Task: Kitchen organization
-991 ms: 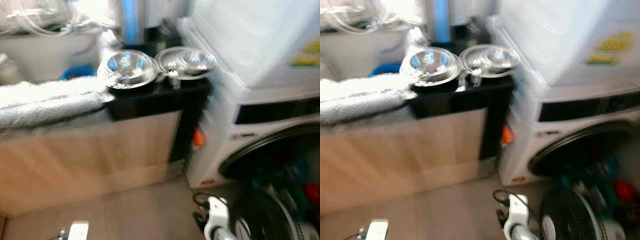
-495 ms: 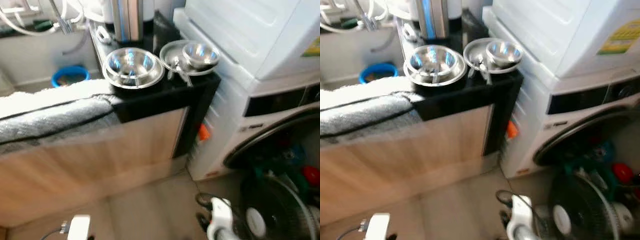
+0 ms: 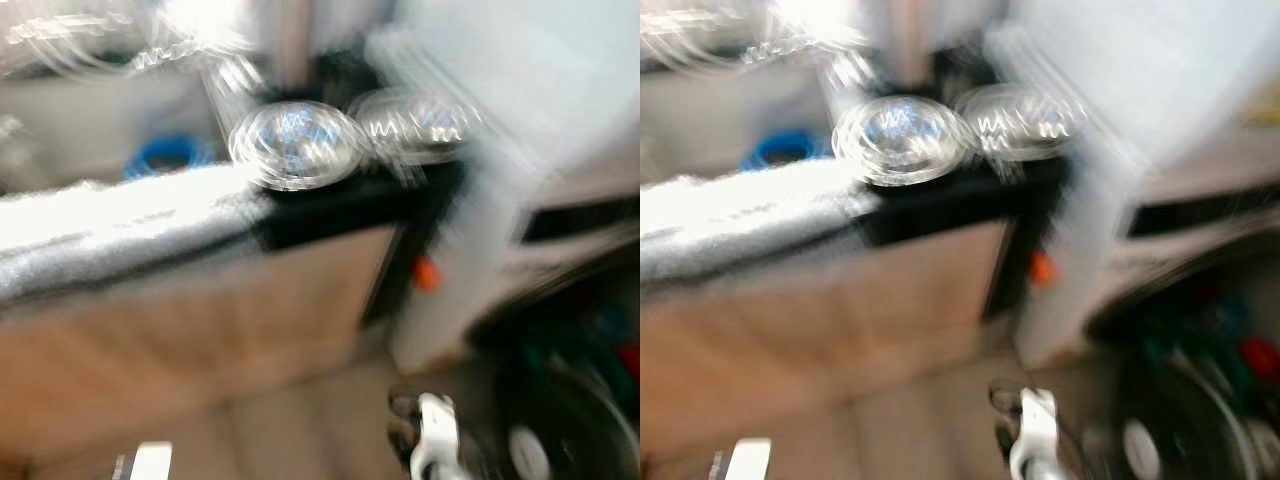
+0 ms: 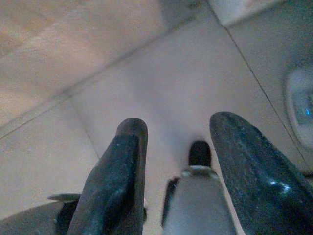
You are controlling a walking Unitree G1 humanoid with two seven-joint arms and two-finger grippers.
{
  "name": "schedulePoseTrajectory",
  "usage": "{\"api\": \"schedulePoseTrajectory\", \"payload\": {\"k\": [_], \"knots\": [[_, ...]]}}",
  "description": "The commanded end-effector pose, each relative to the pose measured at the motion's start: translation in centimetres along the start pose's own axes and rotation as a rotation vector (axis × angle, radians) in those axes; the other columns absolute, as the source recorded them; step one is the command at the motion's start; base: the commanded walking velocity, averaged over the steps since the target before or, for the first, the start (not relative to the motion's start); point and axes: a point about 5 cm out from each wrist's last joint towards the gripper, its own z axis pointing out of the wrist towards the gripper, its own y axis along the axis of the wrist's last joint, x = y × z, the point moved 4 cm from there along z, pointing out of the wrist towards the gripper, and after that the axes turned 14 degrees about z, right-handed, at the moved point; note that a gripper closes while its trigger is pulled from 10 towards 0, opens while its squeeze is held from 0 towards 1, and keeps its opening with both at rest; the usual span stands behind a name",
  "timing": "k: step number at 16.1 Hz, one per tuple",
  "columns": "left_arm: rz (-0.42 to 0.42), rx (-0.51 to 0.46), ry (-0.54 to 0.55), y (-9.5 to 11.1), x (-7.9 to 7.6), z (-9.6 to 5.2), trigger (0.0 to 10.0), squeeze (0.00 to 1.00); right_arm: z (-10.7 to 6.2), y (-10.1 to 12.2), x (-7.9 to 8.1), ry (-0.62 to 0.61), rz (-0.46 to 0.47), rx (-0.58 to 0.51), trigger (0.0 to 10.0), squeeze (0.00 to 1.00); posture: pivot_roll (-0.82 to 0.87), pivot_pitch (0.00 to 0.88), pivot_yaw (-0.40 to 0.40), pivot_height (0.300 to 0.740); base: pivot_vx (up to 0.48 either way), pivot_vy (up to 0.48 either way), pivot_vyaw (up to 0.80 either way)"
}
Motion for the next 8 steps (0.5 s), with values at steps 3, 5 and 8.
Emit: {"api": "schedulePoseTrajectory", "payload": {"k": [3,5,8], "knots": [[0.005,-0.019,-0.017,0.71,-0.62,0.16,10.0,0.0,-0.32,-0.66,-1.18,-0.033,0.001,0.018,10.0,0.0,0.03,0.104,-0.016,0.74,0.0,0.0,-0.17],[0.006,-0.018,-0.018,0.66,-0.67,0.15,10.0,0.0,-0.38,-0.84,-1.36,-0.038,0.003,0.022,10.0,0.0,0.03,0.101,-0.017,0.74,0.0,0.0,0.0],[0.007,-0.019,-0.019,0.69,-0.71,0.16,10.0,0.0,-0.43,-0.95,-1.54,-0.043,0.003,0.026,10.0,0.0,0.03,0.1,-0.017,0.74,0.0,0.0,0.0]]}}
